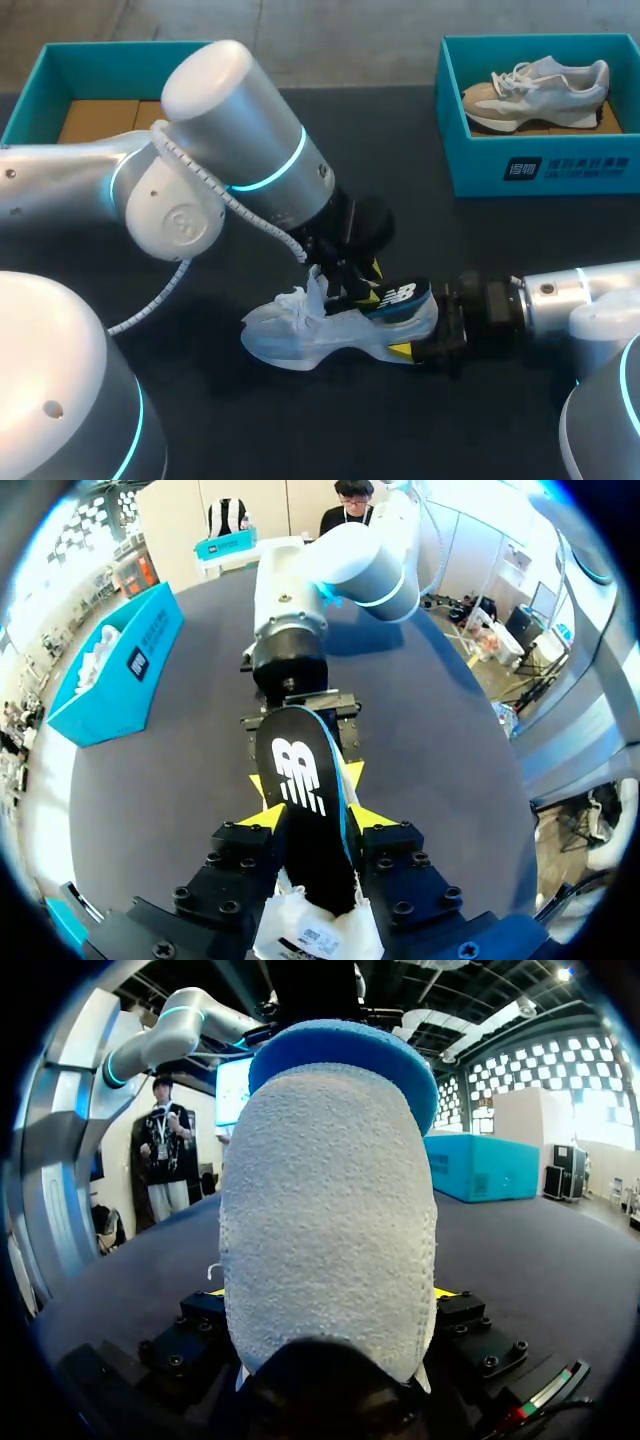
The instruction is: Take the shoe out of the shoebox, open the shoe tongue, remove and reinsert the insole, then place the shoe into the shoebox
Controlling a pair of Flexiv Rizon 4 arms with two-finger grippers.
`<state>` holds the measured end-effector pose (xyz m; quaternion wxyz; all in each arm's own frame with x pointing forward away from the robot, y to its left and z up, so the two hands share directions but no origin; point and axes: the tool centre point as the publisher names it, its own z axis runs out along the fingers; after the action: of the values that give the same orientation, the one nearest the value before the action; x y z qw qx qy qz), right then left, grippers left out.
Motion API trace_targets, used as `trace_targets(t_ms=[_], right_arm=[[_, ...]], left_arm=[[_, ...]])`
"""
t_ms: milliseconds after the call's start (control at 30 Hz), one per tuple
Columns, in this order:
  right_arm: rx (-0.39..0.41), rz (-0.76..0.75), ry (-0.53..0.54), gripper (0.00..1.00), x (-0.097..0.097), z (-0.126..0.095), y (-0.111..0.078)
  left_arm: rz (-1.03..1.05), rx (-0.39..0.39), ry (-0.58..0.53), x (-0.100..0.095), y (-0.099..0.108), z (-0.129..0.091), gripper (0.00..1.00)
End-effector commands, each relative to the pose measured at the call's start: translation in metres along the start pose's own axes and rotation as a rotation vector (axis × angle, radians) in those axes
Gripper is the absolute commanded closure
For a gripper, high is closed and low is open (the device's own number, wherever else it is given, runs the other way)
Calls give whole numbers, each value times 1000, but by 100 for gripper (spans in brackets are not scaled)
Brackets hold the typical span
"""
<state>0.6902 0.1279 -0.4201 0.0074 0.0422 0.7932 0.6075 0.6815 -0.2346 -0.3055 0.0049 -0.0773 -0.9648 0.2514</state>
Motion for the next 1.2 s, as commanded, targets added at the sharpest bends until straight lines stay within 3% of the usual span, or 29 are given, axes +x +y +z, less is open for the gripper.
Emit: trace_targets(t_ms=[33,533,1200], right_arm=[[5,0,-1,100,2,0,0],[5,0,-1,100,2,0,0],[5,0,-1,100,2,0,0]], left_arm=[[-3,16,-72,12,6,-7,55],[-12,17,-145,20,0,5,53],[-28,-36,-227,6,-11,35,54]])
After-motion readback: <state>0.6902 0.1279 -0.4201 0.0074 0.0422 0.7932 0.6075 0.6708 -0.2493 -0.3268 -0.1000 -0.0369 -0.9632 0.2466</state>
